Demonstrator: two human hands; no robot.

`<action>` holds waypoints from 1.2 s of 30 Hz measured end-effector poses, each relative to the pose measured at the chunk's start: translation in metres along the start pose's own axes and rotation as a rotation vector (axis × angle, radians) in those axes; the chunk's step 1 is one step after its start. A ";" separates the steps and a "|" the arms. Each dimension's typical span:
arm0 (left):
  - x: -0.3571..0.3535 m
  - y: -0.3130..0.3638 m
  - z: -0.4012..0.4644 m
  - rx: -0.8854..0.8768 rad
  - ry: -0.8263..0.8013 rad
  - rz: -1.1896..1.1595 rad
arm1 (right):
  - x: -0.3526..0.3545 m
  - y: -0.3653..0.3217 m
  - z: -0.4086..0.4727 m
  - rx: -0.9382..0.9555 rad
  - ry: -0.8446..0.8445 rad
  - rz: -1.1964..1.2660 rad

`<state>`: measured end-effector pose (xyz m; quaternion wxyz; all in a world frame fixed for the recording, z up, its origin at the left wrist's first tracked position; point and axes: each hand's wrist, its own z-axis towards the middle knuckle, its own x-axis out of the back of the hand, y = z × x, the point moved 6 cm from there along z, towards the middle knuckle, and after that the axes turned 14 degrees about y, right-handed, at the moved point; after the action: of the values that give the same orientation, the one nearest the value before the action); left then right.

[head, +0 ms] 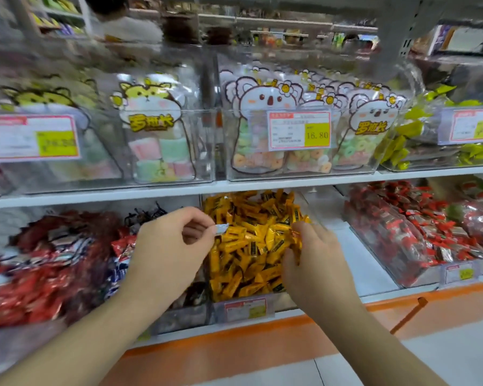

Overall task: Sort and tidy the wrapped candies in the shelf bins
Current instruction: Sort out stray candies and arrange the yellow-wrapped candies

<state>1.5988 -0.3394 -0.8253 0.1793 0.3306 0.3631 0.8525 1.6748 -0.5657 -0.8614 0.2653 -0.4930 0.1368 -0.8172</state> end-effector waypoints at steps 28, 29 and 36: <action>-0.169 0.018 -0.011 -0.354 -0.601 0.290 | -0.008 0.054 0.023 0.037 0.110 -0.026; -0.177 0.015 -0.013 -0.372 -0.637 0.311 | -0.008 0.055 0.023 0.041 0.106 -0.025; -0.172 0.007 -0.024 -0.456 -0.681 0.333 | -0.009 0.060 0.024 0.037 0.097 0.009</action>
<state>1.7049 -0.4506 -0.9072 0.2174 0.5985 0.0278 0.7706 1.7168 -0.6095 -0.8859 0.2712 -0.4471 0.1364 -0.8414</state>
